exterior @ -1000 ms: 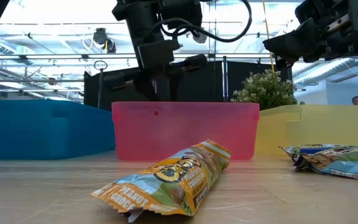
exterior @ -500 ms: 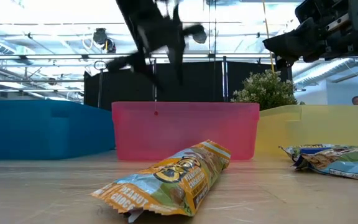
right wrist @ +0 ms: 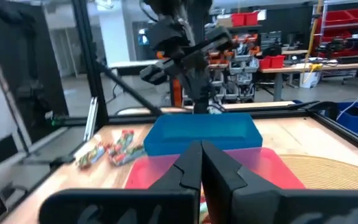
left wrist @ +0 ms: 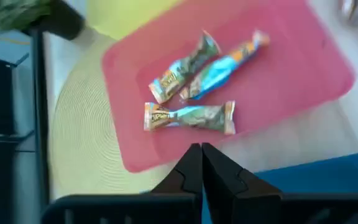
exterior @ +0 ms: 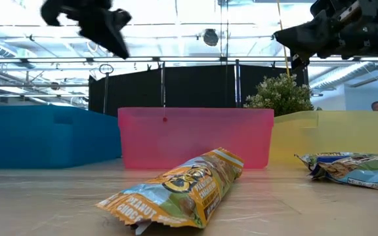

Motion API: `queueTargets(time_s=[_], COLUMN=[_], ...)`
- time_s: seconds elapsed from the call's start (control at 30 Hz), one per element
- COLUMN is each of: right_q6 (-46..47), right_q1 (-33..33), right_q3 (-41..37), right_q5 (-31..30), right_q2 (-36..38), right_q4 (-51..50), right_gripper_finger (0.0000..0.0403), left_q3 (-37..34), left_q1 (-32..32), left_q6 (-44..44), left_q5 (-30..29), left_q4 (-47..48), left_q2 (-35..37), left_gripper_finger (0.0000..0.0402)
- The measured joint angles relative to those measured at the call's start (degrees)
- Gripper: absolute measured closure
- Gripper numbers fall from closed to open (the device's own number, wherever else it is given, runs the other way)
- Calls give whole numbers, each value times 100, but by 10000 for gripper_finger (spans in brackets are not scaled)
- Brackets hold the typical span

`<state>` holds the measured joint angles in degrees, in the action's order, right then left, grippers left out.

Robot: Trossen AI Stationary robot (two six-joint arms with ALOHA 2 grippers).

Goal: Pick and place Granola Bars by type
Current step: Put the orange granola bar into the red bin

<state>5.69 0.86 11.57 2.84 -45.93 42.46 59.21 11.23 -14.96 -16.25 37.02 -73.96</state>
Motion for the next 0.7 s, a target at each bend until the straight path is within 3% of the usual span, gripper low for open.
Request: queueTargets(time_s=[0.13, 0.2, 0.27, 0.4, 0.57, 0.7], right_q6=[120, 75, -19, -163, -551, -653], right_q1=[10, 46, 107, 196, 199, 195], right_q3=[0, -1, -1, 0, -1, -2], right_q5=[8, 7, 6, 0, -18, -170], right_q2=[1, 0, -2, -2, -2, -11], right_q4=[64, 48, 44, 70, 65, 284], right_gripper_finger=[403, 403, 403, 403, 403, 403], left_q3=[-2046, -2965, -3668, -4536, -5205, -5420], left_q1=[-7, -69, -93, -19, 118, 139], left_q6=[450, 856, 1029, 1092, 836, 755], left_q5=[926, 1068, 991, 793, 852, 496], left_q4=[-2733, -4245, -5180, -6209, -7511, -7770], left_q2=[1543, 2064, 2465, 2940, 2899, 2884], left_gripper_finger=[397, 393, 392, 397, 397, 395])
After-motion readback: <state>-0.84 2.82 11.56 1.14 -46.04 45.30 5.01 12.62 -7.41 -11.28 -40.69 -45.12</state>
